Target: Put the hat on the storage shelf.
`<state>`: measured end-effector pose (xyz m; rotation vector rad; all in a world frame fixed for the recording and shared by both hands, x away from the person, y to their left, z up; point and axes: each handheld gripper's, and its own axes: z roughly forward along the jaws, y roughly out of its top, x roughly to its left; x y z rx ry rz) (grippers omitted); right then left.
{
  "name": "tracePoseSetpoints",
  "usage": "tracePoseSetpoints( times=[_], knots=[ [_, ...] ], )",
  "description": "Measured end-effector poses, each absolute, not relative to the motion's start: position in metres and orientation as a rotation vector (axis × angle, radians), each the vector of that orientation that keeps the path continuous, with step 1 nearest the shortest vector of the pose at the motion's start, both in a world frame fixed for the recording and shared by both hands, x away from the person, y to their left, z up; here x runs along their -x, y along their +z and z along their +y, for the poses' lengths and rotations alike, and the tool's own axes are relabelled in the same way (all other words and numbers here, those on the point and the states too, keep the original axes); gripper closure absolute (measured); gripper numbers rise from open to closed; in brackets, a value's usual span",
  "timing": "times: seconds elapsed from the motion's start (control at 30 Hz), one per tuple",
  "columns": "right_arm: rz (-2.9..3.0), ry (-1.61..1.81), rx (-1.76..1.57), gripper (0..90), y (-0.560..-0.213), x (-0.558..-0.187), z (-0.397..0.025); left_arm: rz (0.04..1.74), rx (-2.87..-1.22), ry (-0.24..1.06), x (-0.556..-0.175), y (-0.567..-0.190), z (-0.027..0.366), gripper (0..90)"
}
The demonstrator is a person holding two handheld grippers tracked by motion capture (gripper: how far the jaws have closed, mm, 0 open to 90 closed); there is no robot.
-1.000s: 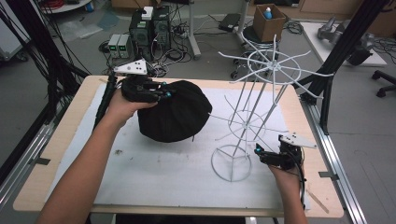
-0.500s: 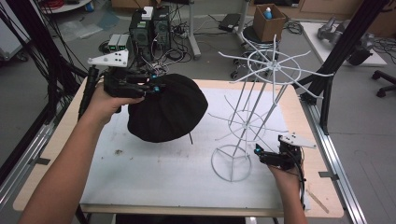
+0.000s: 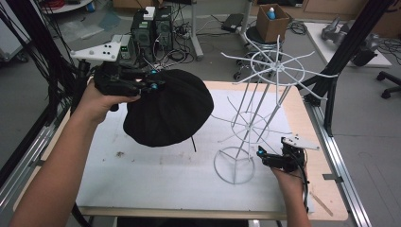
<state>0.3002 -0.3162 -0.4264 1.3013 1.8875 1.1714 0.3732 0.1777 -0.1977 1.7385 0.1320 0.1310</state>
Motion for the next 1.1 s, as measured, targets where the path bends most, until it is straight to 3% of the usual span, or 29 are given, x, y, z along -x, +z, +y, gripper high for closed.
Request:
tracePoseSetpoints(
  times=[1.1],
  knots=[
    [1.895, 1.171, -1.303, 0.8, -0.427, -0.301, -0.315, 0.071, -1.605, 0.162, -0.356, -0.149, 0.189, 71.6]
  ],
)
